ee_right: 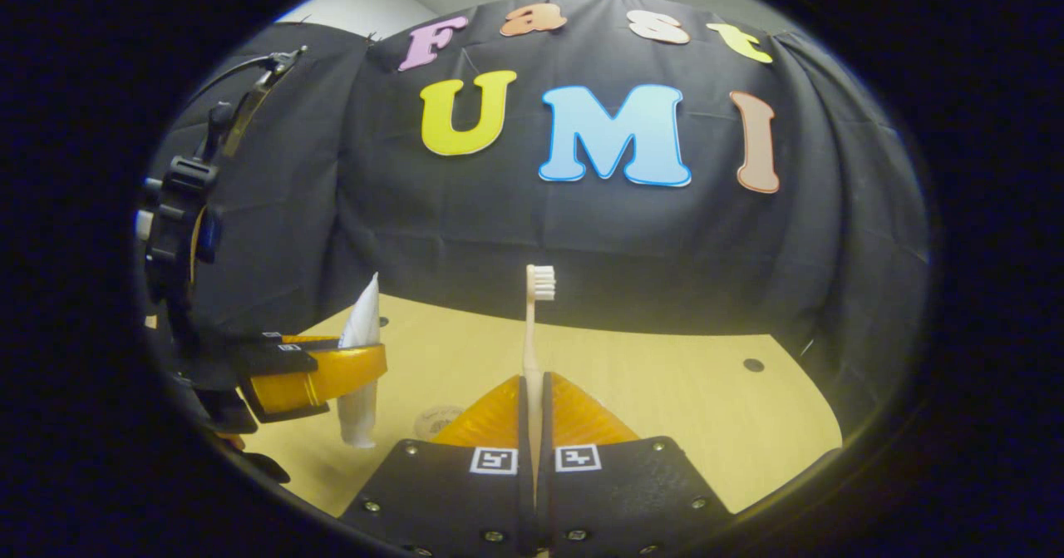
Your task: Put the toothbrush and toothpaste on the desktop into the cup, then pick up the cup and place it on the coaster on the desktop.
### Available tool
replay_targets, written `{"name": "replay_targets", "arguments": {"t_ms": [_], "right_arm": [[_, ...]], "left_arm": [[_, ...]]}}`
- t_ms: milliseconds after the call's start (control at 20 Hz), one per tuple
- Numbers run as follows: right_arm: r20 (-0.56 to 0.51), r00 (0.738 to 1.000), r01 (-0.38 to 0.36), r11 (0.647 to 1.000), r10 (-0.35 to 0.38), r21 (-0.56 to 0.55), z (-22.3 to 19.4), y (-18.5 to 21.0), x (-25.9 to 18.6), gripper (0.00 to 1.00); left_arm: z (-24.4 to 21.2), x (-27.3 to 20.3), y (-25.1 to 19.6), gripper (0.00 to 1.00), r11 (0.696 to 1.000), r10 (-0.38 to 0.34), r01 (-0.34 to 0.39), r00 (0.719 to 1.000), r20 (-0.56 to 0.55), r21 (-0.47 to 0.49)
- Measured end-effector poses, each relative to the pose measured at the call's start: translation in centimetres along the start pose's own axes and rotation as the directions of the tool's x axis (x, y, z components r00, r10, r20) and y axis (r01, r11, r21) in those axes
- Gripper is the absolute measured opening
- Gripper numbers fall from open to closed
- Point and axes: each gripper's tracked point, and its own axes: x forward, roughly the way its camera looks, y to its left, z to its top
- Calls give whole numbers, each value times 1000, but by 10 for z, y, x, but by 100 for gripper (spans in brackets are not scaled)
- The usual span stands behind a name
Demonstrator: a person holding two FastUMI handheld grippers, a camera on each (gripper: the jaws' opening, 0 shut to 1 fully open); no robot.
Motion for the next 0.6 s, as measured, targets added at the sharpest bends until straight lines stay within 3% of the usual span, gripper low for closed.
{"name": "replay_targets", "arguments": {"t_ms": [350, 600], "right_arm": [[116, 993, -21, 999, 18, 29, 31, -13, 42, 2], [121, 992, -26, 1000, 24, 14, 12, -23, 82, 2]], "left_arm": [[29, 20, -13, 24, 999, -38, 40, 994, 101, -16], [39, 37, -18, 24, 999, -34, 38, 993, 117, -32]]}}
